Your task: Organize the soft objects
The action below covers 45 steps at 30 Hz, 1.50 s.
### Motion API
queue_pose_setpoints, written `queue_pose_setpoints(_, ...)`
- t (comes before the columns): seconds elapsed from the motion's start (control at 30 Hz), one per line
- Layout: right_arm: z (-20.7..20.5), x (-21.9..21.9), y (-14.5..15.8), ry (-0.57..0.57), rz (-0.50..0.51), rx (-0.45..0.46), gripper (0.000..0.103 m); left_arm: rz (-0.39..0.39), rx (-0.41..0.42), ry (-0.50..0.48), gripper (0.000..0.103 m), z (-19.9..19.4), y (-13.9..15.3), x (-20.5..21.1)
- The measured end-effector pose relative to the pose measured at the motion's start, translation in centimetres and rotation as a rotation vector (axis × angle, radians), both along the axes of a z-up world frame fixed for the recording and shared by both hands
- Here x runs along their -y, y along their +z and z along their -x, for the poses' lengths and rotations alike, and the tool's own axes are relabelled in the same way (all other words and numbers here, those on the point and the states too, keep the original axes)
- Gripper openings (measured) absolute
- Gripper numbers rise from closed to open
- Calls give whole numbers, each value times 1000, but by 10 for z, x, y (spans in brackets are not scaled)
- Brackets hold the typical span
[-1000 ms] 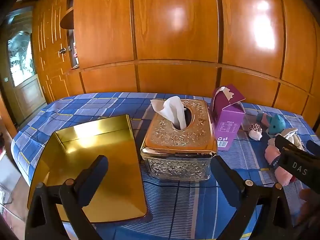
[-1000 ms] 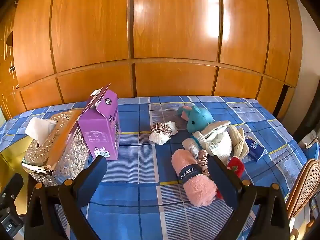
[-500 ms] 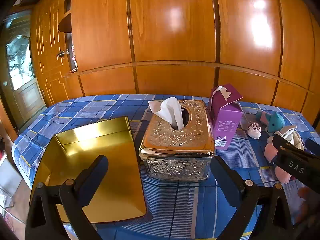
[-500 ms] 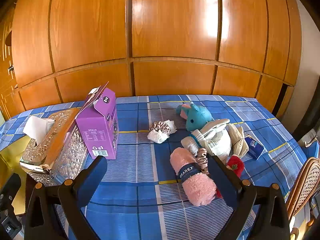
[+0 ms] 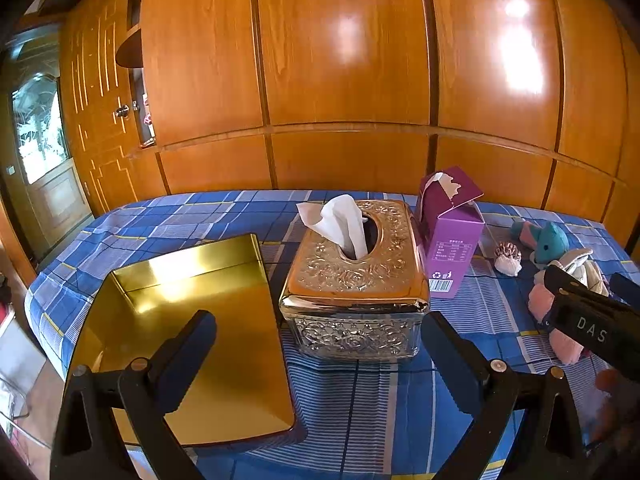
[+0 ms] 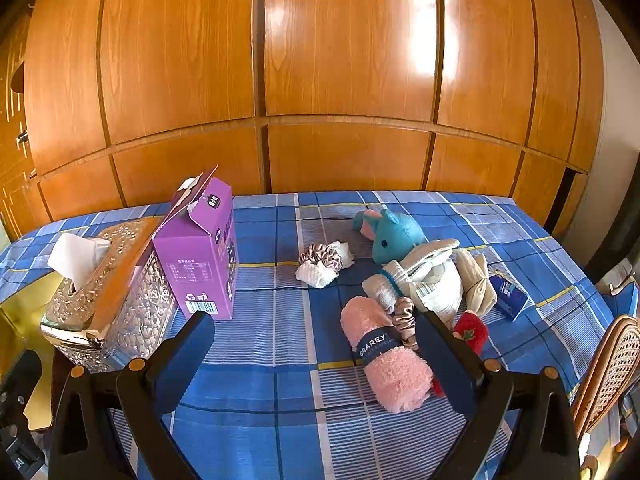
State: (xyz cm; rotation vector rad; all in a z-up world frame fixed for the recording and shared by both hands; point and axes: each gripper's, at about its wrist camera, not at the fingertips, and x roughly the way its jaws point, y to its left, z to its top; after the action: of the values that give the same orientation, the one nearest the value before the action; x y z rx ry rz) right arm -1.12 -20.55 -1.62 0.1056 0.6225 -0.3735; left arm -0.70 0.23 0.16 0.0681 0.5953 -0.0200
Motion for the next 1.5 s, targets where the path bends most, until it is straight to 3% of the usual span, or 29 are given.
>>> queue_pose_setpoints(1.5,3,11,4,-26,-6,8,102,-18,-2,-12,103,4,1,1)
